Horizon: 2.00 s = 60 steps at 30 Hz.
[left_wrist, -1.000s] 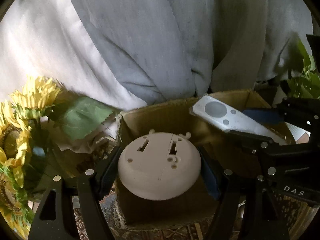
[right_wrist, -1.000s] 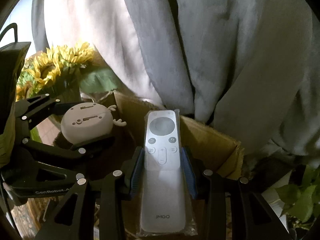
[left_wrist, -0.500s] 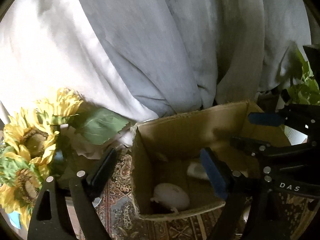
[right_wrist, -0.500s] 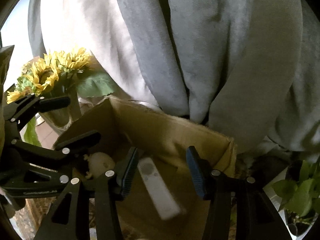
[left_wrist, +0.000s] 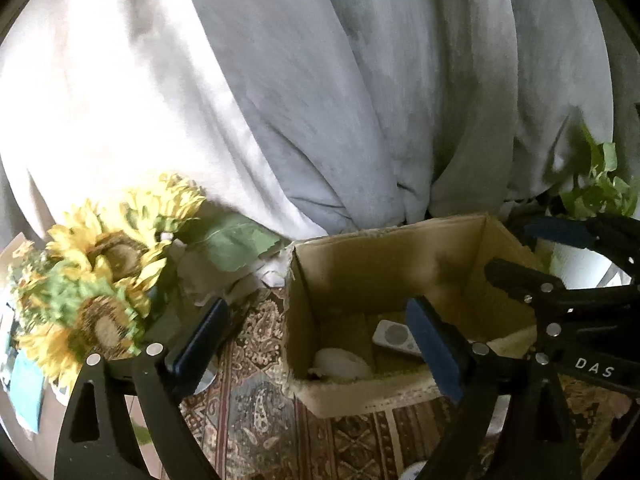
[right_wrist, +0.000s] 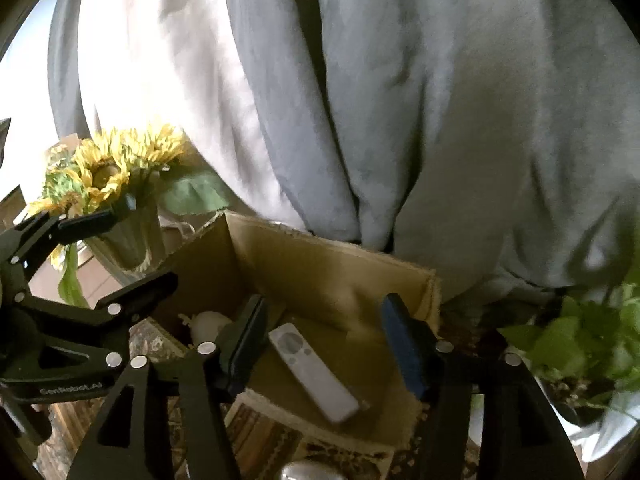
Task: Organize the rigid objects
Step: 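Withdraw both tools from the box back toward the remaining objects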
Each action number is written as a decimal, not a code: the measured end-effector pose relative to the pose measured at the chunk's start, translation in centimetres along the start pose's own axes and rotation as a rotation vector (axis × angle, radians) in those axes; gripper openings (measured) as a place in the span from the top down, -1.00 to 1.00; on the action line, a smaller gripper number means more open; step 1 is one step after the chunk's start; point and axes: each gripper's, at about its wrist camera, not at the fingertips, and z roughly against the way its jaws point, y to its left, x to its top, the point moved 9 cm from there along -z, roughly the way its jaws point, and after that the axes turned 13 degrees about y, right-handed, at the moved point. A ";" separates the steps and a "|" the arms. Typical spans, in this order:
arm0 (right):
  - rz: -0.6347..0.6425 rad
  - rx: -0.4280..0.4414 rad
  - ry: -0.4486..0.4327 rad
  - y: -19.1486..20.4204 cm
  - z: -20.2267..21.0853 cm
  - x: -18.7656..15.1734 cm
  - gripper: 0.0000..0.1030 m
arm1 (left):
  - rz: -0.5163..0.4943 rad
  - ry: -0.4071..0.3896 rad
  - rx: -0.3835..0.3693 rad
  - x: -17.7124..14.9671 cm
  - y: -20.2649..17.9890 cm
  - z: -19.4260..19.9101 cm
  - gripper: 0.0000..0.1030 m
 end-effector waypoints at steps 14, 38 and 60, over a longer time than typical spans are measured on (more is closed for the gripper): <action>-0.052 -0.060 -0.083 0.5 6.5 -2.8 -0.36 | 0.018 -0.065 -0.013 -3.3 -0.6 6.0 -0.85; -0.087 -0.025 -0.026 2.2 10.1 -10.3 -0.36 | -0.048 -0.045 -0.079 -9.3 -3.9 9.8 -0.87; -0.131 0.017 0.128 2.3 7.8 -16.4 -0.36 | -0.121 0.110 -0.181 -14.7 -7.2 7.1 -0.87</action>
